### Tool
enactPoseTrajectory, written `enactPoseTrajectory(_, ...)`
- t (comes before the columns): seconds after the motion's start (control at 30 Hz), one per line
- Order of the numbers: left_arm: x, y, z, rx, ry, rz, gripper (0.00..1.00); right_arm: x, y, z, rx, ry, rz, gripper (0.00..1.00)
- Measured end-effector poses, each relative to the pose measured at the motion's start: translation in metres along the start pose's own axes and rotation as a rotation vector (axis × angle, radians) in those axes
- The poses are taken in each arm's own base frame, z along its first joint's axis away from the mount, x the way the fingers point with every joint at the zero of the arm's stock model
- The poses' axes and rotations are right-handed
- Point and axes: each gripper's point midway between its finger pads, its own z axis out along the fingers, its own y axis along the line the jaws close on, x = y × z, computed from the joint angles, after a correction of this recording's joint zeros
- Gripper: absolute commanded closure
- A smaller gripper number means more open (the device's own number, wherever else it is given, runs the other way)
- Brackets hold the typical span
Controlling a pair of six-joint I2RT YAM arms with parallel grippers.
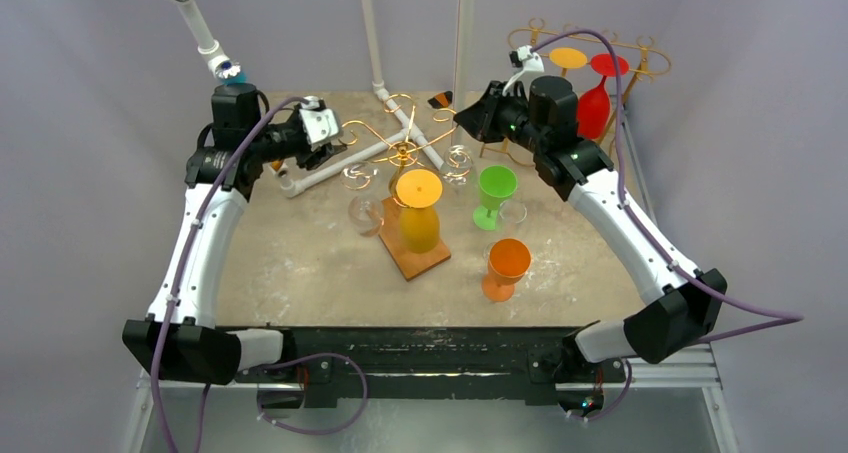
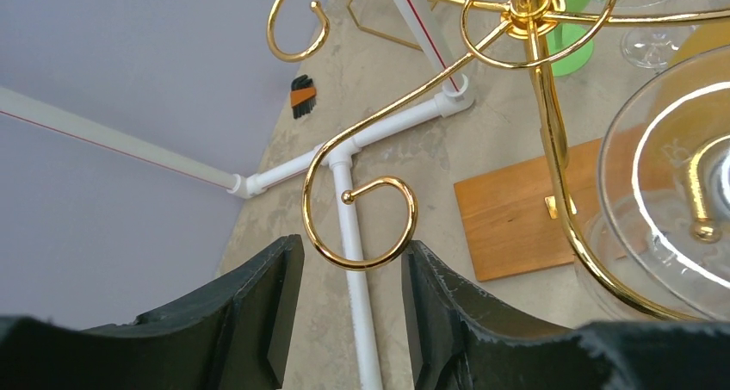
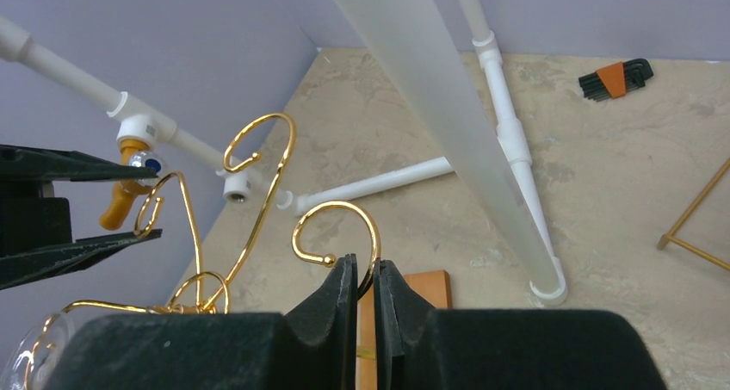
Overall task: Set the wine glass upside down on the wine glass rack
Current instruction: Adjust the wine rack at the center of the board.
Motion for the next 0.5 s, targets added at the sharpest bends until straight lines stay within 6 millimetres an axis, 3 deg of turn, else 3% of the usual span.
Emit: enactPoseTrajectory(0.5,0.01,0.008,0.012,0.001,0.033,-0.032,0.62,0.002,0.001,0.0,0.002,-0.002,0.04,1.0)
